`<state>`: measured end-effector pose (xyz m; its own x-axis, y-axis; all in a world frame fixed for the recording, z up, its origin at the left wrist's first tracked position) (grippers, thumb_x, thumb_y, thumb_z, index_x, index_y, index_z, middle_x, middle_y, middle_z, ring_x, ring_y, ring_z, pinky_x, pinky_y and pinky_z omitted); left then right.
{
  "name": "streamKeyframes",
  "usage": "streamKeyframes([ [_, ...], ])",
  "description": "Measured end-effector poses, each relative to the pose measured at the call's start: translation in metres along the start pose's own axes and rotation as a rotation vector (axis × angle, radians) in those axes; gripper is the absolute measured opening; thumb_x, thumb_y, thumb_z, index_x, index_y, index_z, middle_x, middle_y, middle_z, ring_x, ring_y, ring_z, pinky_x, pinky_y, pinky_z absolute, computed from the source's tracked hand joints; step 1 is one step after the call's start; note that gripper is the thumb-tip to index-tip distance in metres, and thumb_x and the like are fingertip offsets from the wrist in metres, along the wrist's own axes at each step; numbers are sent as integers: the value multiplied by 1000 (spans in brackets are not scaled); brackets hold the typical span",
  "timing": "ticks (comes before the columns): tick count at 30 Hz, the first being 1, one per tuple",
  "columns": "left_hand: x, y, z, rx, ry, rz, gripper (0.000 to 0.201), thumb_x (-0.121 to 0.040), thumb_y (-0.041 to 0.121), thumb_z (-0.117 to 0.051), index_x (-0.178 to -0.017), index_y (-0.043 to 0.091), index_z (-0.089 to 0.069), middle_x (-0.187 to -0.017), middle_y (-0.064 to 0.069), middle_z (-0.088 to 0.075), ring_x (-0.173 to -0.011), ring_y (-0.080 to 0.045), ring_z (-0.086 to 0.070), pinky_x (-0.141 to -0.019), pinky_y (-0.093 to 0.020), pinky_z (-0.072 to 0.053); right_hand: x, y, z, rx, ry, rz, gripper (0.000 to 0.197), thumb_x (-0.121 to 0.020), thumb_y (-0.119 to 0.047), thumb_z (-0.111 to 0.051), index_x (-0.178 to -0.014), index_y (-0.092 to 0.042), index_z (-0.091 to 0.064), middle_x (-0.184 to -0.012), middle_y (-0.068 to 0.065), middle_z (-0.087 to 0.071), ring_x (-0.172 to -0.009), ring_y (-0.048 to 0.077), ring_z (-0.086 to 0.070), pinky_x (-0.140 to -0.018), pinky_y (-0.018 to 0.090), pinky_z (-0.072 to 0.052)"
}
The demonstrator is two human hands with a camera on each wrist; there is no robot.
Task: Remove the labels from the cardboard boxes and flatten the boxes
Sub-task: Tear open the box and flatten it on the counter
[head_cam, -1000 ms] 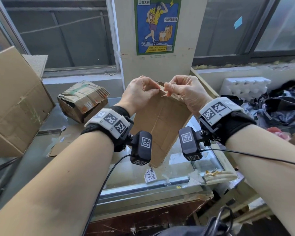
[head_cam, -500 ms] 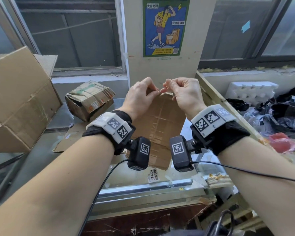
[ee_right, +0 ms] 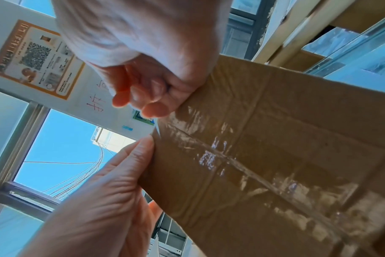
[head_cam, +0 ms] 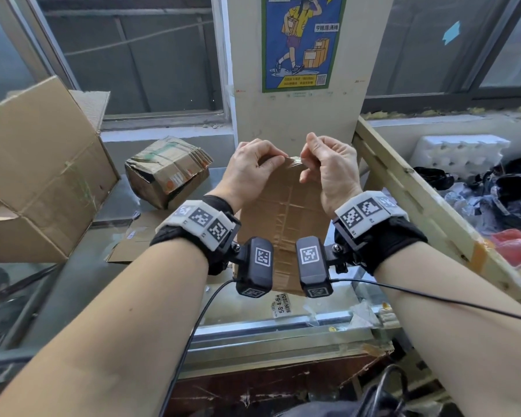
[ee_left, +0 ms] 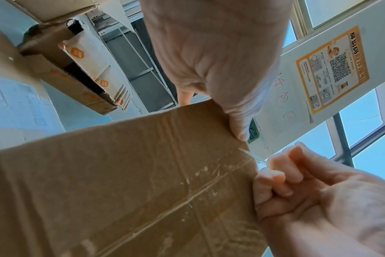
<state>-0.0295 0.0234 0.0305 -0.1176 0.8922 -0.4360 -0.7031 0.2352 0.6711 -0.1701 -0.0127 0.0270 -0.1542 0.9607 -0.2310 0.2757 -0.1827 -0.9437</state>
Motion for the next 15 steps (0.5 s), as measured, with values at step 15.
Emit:
streamKeyframes([
  [15,1,-7,8,-130,180,194,17,-89,33,-66,-94,22,-77,-103,-4,-64,-105,-23,-55,-95,-36,-43,5,13,6,541,-7,-110,24,-77,-28,-78,-76,-8,-65,-71,8,-61,-58,14,-56,-40,24,-45],
])
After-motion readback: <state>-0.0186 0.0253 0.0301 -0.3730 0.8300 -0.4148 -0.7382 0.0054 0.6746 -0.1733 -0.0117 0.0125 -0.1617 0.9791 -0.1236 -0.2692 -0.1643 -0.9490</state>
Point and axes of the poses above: each hand's wrist, its own x-axis away from the middle knuckle, its own z-axis out of the back of the hand, y = z × x, the point moved 6 cm from there along -x, towards the middle knuckle
